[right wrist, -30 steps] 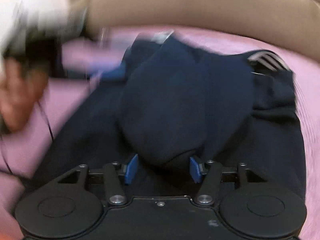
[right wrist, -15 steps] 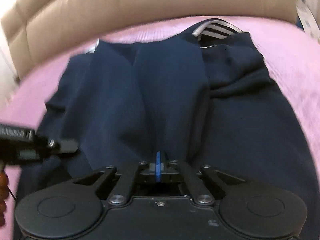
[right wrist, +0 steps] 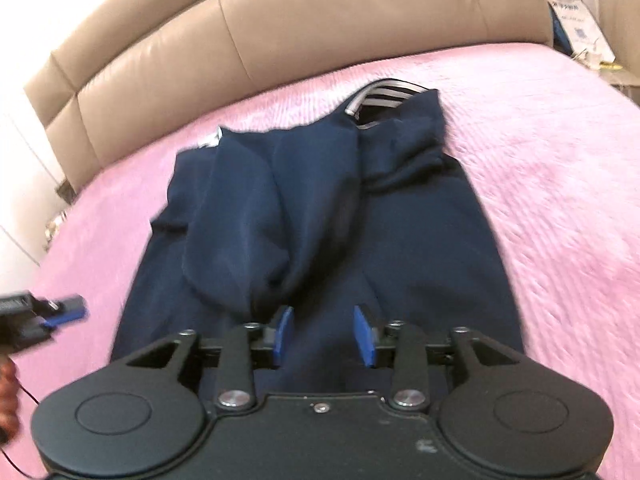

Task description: Fold large clothes

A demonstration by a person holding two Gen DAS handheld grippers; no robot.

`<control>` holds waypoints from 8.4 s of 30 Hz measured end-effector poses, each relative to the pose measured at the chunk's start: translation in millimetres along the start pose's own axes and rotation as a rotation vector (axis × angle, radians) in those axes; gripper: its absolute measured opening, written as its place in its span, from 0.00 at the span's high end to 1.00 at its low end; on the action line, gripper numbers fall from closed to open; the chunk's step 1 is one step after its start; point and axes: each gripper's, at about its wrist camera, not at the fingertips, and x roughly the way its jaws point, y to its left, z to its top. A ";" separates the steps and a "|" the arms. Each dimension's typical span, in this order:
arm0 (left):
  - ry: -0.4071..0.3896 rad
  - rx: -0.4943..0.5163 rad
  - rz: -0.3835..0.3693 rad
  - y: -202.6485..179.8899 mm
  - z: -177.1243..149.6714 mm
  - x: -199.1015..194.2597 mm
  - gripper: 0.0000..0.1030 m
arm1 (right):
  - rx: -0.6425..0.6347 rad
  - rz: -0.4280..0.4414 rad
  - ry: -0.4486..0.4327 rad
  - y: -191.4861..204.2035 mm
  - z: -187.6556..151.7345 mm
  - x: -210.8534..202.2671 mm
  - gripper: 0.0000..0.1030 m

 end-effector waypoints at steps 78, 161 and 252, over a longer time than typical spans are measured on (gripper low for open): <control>-0.334 0.095 -0.076 -52.5 68.0 81.7 0.75 | 0.163 -0.031 -0.192 -80.4 157.0 107.6 0.47; -0.002 0.310 0.024 -97.2 24.6 219.4 0.90 | -0.183 0.038 0.009 37.4 130.0 259.2 1.00; -0.505 -0.017 0.094 -15.0 22.0 123.9 0.86 | -0.140 0.085 -0.182 60.4 88.7 221.4 0.89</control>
